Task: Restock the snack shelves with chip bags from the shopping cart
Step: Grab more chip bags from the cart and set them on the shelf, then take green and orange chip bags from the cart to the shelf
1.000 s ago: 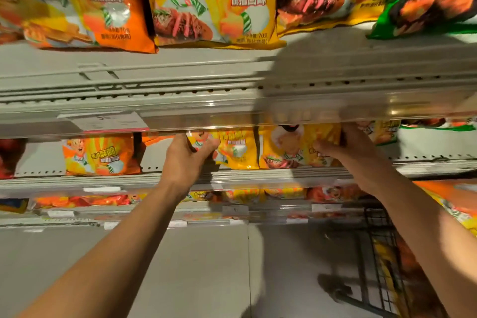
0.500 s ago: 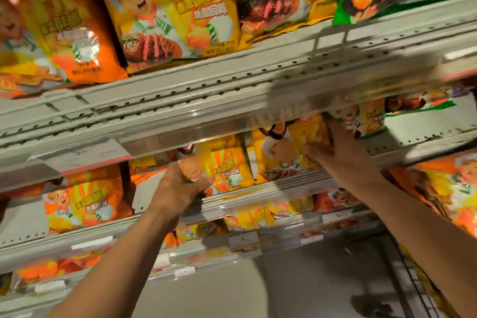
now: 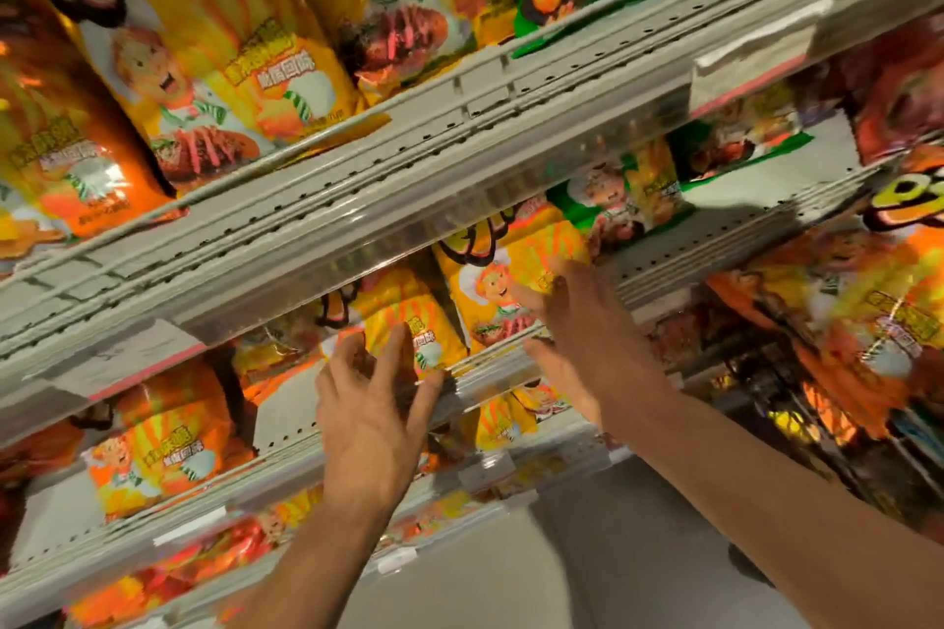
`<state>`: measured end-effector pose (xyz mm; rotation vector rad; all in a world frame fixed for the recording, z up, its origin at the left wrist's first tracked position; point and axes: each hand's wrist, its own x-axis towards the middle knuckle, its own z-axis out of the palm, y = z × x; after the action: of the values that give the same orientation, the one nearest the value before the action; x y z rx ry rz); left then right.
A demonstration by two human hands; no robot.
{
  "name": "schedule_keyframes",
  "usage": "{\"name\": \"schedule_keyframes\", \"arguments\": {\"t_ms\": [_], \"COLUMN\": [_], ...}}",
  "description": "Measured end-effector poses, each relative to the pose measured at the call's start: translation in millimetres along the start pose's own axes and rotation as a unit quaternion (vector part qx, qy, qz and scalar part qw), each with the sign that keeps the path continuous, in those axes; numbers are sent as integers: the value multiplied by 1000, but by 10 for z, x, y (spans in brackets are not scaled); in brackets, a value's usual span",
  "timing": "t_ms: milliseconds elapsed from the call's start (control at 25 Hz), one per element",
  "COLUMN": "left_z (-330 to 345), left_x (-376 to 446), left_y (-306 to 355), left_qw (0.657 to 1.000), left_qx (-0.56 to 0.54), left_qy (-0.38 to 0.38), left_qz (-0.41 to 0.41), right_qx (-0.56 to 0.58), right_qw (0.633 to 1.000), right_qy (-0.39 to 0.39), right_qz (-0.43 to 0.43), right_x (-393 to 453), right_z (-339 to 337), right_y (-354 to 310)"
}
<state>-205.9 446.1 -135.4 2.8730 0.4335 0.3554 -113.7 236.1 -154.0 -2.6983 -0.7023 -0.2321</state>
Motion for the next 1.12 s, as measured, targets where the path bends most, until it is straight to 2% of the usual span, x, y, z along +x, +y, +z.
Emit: {"name": "schedule_keyframes", "arguments": {"t_ms": [120,240,320,360,480,680,760,880,920,1000,1120], "left_z": [13,-71,-158,-209,-264,-360,-482,-547,-533,-428,-167], "left_x": [-51,-16,-28,-62,-251,-423,-425,-409,-399,-379,-379], "left_y": [-7,38,176,286,710,1958,2541,3323,3550,4011,4497], "left_qw": [996,991,992,995,992,952,934,908,896,867,838], "left_qx": [42,53,39,23,-51,-174,-186,-205,-203,-146,-58], "left_qy": [-74,-120,-117,-95,-47,-151,-187,-233,-273,-371,-444], "left_qz": [2,-21,-34,-19,105,202,242,280,286,300,312], "right_qx": [138,124,128,139,180,205,212,221,228,239,286], "right_qw": [986,988,988,987,981,963,950,918,903,872,806], "right_qy": [-45,-76,-77,-65,-22,39,69,100,107,131,156], "right_qz": [77,44,41,50,65,168,217,314,347,406,494], "right_x": [-1,17,-39,-116,-561,-1422,-1737,-2159,-2280,-2506,-2746], "right_z": [-15,-133,-274,-368,-759,-1831,-2303,-2848,-2975,-3179,-3331], "right_y": [6,-46,-90,-87,23,582,917,1527,1747,2232,2901]}}
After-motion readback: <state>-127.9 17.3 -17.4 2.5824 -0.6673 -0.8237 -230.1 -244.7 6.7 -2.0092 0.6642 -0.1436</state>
